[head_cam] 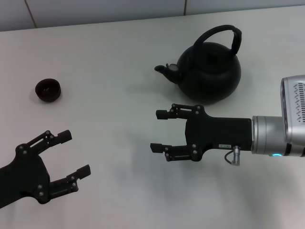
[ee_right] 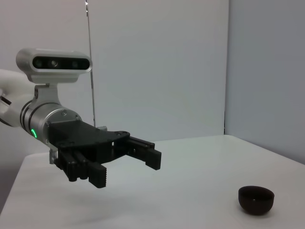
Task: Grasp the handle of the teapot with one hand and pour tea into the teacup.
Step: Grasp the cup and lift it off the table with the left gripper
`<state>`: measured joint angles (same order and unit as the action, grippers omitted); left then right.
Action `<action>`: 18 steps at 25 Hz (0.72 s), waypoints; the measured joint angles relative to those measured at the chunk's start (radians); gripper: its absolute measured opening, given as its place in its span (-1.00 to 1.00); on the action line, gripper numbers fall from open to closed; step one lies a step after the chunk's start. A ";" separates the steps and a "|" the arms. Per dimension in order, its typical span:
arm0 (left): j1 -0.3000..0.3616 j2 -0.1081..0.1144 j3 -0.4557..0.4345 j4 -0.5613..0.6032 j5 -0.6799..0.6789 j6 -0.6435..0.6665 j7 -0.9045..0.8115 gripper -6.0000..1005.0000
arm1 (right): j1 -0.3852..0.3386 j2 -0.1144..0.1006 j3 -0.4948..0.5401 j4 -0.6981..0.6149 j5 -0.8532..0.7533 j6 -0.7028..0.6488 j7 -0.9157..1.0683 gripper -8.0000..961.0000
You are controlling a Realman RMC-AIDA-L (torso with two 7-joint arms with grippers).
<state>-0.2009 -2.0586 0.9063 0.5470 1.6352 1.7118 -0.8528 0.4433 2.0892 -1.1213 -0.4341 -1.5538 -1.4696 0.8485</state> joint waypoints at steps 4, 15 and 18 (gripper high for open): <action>0.000 0.000 0.000 0.002 0.000 0.000 0.000 0.72 | 0.000 0.000 0.001 0.000 0.000 0.000 0.000 0.61; -0.004 -0.004 -0.008 0.000 -0.008 -0.035 0.000 0.72 | 0.004 0.000 0.002 0.000 0.000 0.014 0.000 0.61; -0.009 -0.010 -0.016 -0.008 -0.021 -0.069 0.000 0.72 | 0.006 0.001 -0.001 0.000 0.015 0.015 -0.002 0.61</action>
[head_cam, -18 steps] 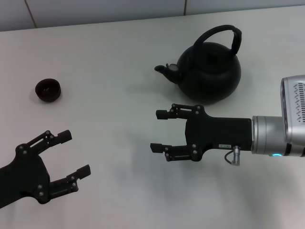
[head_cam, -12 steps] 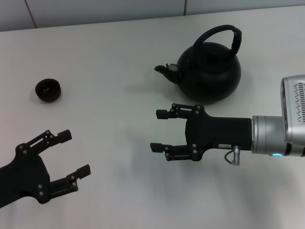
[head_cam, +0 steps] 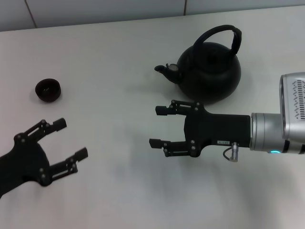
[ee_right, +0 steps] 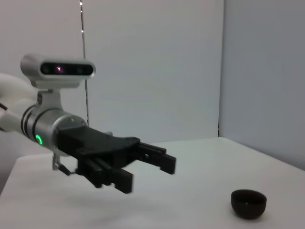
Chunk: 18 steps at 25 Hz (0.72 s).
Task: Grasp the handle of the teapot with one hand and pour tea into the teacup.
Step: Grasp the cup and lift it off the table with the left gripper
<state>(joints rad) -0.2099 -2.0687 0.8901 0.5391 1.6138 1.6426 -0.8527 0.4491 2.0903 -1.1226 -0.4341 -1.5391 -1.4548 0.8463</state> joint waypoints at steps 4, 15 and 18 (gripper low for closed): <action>-0.038 -0.001 -0.004 -0.084 -0.064 -0.060 0.054 0.72 | 0.001 0.001 0.002 0.000 0.009 0.001 -0.005 0.61; -0.148 -0.006 -0.007 -0.319 -0.434 -0.271 0.210 0.72 | 0.000 0.001 0.001 0.000 0.038 0.031 -0.008 0.61; -0.173 -0.007 -0.006 -0.337 -0.446 -0.322 0.210 0.72 | 0.000 0.001 0.003 -0.002 0.039 0.032 -0.008 0.61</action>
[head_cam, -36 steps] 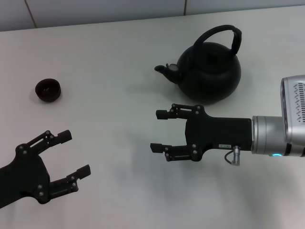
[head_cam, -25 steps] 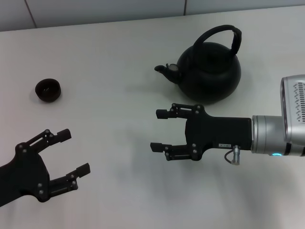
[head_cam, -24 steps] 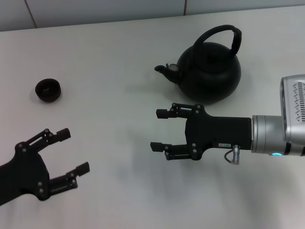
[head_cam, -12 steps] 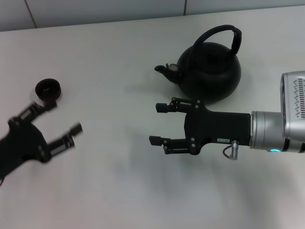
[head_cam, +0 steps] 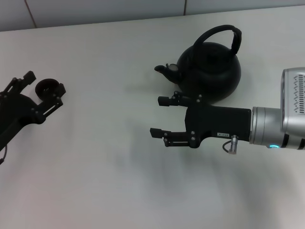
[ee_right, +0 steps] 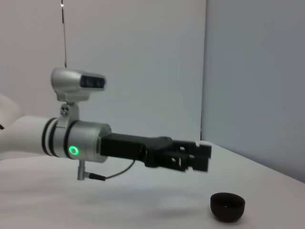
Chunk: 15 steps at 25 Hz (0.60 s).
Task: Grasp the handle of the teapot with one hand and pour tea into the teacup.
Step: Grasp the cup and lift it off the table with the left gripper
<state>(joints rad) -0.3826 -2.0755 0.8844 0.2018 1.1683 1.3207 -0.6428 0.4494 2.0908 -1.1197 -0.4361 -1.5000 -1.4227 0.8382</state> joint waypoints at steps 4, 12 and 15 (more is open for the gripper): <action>-0.039 0.000 0.015 -0.009 0.003 -0.104 0.000 0.72 | 0.000 0.000 0.000 -0.002 0.007 0.001 0.000 0.61; -0.054 0.001 0.011 -0.002 0.016 -0.227 0.000 0.72 | 0.000 -0.002 0.002 -0.009 0.017 0.014 -0.001 0.61; -0.055 0.001 0.011 0.001 0.016 -0.239 0.000 0.72 | 0.000 -0.002 0.001 -0.011 0.019 0.019 -0.001 0.61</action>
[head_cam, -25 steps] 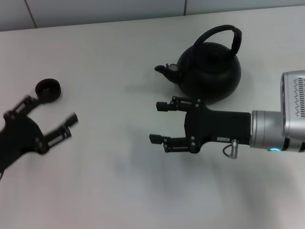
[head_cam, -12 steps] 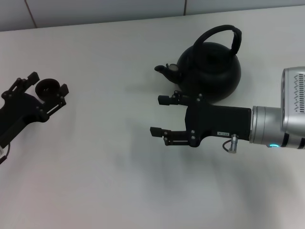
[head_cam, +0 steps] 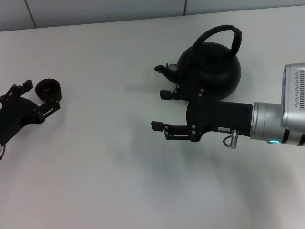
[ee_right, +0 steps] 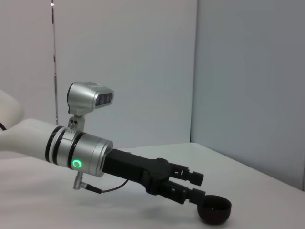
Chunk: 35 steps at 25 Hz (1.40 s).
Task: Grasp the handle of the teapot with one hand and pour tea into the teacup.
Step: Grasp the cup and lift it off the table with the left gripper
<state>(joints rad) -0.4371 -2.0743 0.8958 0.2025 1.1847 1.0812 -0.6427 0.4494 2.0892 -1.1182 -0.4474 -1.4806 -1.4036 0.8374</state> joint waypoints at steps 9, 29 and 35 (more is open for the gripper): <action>-0.007 0.002 0.003 0.006 0.005 -0.104 0.000 0.72 | 0.000 -0.002 0.000 -0.002 0.004 0.009 0.000 0.61; -0.052 -0.003 0.046 0.006 0.006 -0.208 0.001 0.71 | 0.000 -0.001 0.002 -0.013 0.005 0.013 0.000 0.61; -0.059 -0.004 0.046 0.006 0.006 -0.215 0.001 0.71 | 0.000 -0.002 0.002 -0.013 0.005 0.025 0.000 0.61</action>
<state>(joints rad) -0.4964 -2.0784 0.9419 0.2086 1.1907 0.8666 -0.6414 0.4494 2.0877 -1.1167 -0.4603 -1.4756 -1.3791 0.8375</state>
